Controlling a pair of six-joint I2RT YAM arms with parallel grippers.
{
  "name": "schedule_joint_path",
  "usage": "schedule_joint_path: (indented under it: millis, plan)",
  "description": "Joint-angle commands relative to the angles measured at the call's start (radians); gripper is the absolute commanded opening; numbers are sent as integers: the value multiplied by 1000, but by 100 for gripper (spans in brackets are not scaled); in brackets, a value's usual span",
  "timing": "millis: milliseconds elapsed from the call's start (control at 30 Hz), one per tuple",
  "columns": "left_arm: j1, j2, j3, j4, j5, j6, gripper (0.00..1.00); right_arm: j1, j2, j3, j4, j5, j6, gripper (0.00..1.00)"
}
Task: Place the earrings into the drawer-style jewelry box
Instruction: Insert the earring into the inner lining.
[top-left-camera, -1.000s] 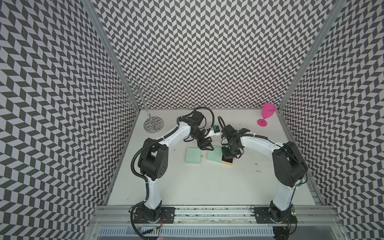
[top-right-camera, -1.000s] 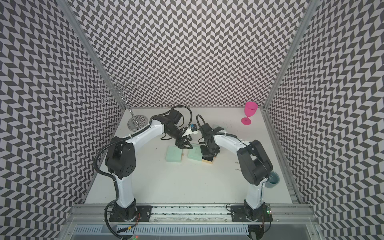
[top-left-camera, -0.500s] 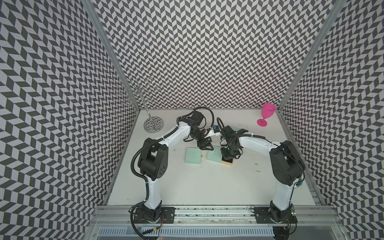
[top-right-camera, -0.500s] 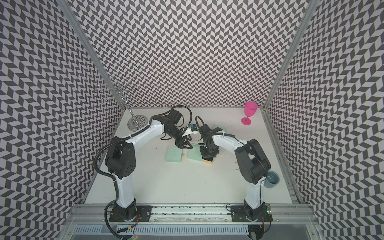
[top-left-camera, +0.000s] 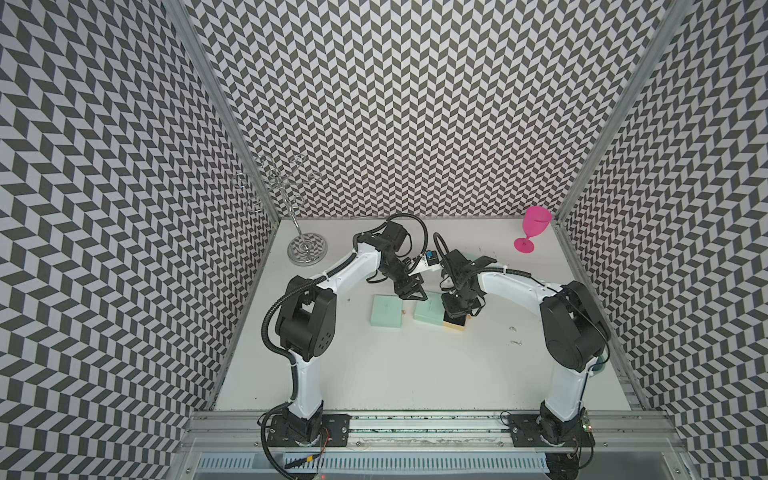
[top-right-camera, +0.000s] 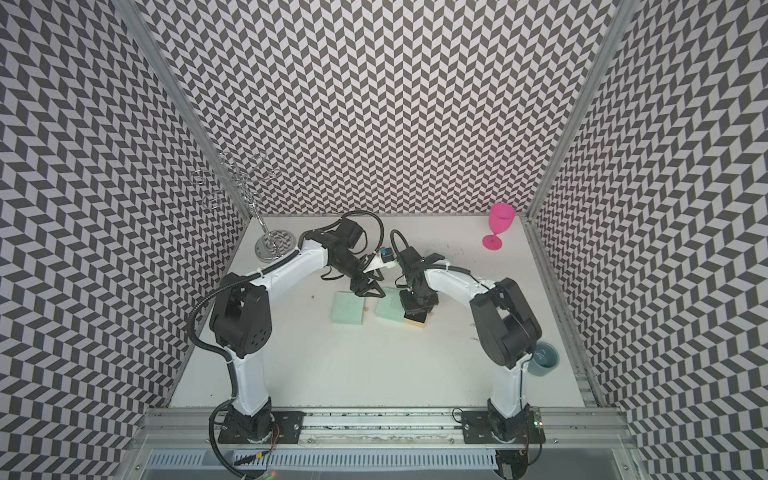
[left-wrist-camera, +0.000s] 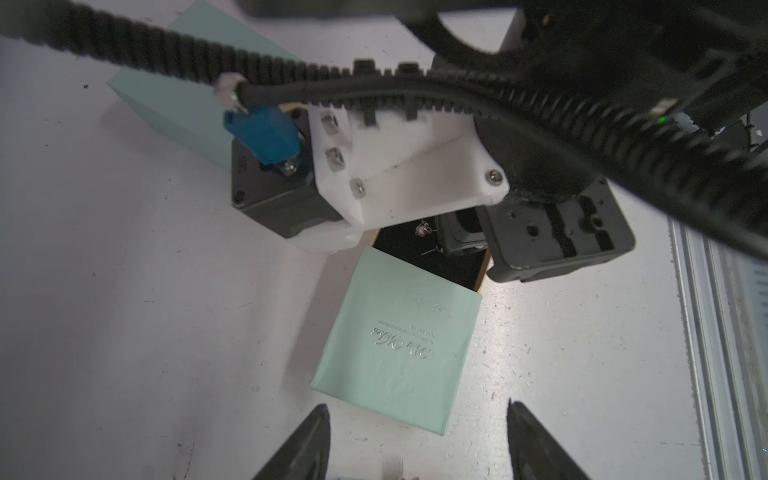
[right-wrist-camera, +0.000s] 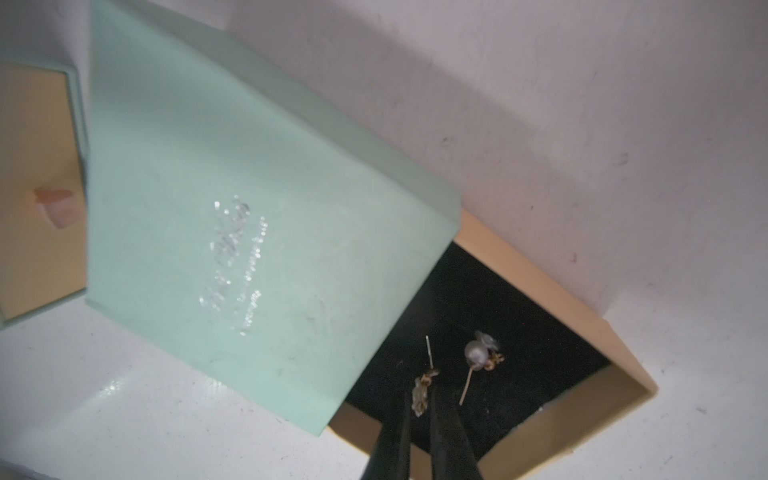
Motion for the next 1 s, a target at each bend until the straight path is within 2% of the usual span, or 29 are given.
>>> schedule_joint_path:
  millis: [0,967]
  plan:
    - [2,-12,2,-6,16,24,68,8,-35,-4,-6,17,-3,12]
    - [11,-12,2,-13,11,28,69,8,4,-15,13,15,-24,7]
